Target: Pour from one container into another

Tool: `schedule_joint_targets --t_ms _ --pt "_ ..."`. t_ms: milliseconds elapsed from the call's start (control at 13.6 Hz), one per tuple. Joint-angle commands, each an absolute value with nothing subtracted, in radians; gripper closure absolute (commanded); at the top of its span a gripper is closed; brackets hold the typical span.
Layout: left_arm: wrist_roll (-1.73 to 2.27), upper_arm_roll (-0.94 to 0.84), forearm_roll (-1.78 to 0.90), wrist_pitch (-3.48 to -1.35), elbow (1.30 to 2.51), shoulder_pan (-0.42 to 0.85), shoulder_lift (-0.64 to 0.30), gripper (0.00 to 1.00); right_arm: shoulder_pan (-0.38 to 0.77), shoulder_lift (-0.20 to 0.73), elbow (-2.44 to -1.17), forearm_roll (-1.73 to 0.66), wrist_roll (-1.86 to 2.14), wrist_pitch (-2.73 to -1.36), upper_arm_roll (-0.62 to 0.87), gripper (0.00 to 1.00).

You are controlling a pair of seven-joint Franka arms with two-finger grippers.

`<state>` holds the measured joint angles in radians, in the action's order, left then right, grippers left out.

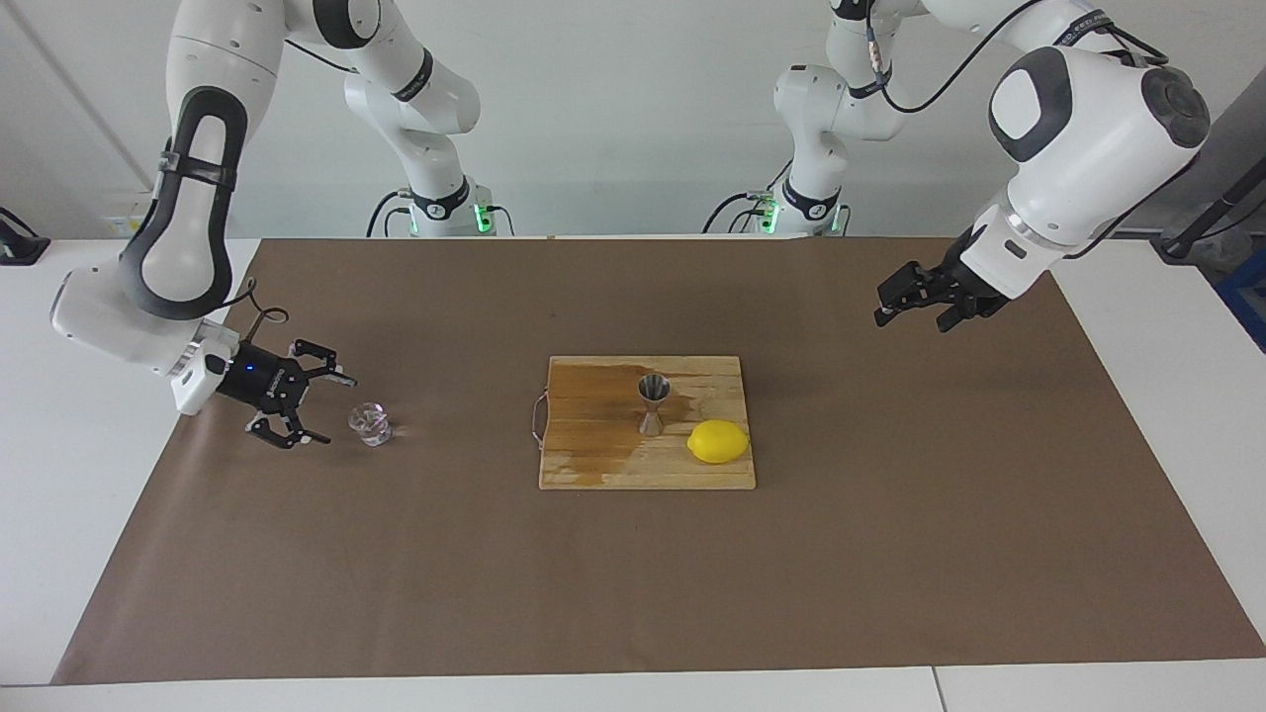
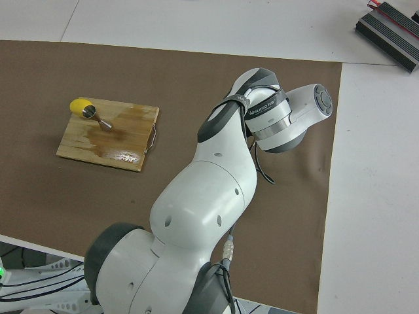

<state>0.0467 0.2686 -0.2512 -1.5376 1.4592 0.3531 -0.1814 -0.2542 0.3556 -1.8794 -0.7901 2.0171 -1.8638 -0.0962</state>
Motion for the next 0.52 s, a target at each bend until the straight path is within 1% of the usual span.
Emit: schedule_joint_targets --t_ms 0,443 --pt "0.110 0.143 -0.180 -1.531 1.463 0.272 -0.144 0.00 -0.279 0.362 -1.899 -0.833 2.117 -1.836 -0.091 0.00" --pt "0.100 0.101 -0.154 -1.486 1.491 0.187 -0.075 0.00 -0.296 0.416 -1.894 -0.891 2.226 -1.813 -0.091 0.00"
